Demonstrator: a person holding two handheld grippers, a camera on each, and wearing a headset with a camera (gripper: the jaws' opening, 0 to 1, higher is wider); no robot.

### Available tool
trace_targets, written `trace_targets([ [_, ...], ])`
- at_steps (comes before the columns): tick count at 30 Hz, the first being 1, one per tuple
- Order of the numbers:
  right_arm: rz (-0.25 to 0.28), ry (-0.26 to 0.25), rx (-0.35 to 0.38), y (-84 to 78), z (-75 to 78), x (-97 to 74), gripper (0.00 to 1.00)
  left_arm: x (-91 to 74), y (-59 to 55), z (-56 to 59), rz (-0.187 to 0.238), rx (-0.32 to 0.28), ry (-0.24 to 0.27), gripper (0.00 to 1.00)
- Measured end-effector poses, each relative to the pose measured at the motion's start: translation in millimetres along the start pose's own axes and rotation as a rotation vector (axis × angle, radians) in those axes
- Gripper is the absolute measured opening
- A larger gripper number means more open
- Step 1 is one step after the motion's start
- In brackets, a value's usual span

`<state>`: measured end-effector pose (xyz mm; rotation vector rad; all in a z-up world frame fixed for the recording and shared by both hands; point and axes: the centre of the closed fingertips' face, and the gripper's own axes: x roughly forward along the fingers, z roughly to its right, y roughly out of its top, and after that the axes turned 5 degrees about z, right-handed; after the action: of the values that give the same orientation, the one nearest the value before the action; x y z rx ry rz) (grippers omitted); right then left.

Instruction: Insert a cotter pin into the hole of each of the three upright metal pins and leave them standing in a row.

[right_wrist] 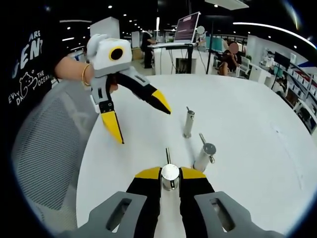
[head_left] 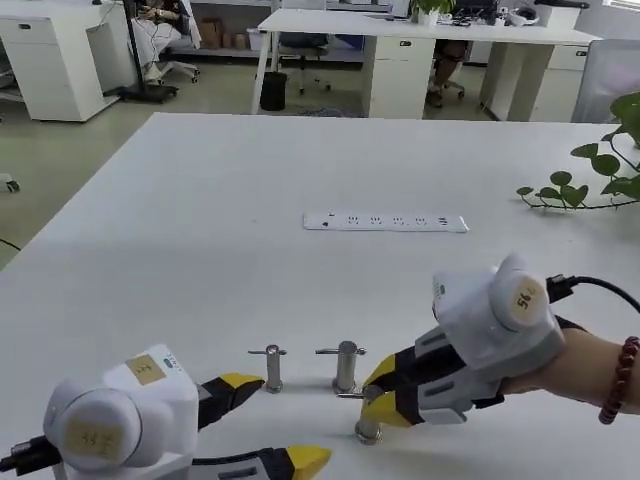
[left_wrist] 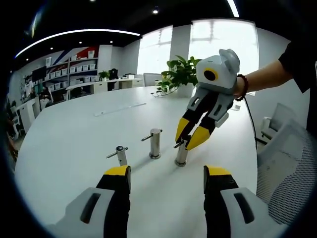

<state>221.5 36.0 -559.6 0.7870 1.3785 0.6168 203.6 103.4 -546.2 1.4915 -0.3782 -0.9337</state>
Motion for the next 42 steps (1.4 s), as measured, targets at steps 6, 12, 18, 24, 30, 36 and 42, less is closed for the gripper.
trace_targets([
  [6,-0.017,-0.024,0.0,-6.7,9.8,-8.6,0.07,-4.1,2.3,-8.5,0.016,-0.012,0.044,0.63],
  [12,-0.03,-0.041,0.002,-11.9,19.7,-16.7,0.08,-7.6,2.1,-9.2,0.015,-0.009,0.047,0.7],
  [18,-0.041,-0.045,-0.004,-15.9,28.8,-23.7,0.08,-9.1,0.4,-13.8,0.013,-0.013,0.061,0.73],
  [24,-0.047,-0.045,-0.015,-18.6,34.6,-26.8,0.08,-10.2,-1.2,-16.9,0.007,0.001,0.07,0.75],
  [30,-0.056,-0.048,-0.011,-22.3,44.1,-29.0,0.08,-11.0,-0.9,-19.5,0.011,0.004,0.076,0.76],
  [36,-0.061,-0.044,-0.01,-24.0,49.8,-30.6,0.08,-11.7,-0.9,-19.4,0.015,0.003,0.074,0.76],
  [42,-0.068,-0.038,-0.006,-23.8,51.7,-30.4,0.08,-11.1,-2.1,-19.6,0.015,0.004,0.07,0.77],
])
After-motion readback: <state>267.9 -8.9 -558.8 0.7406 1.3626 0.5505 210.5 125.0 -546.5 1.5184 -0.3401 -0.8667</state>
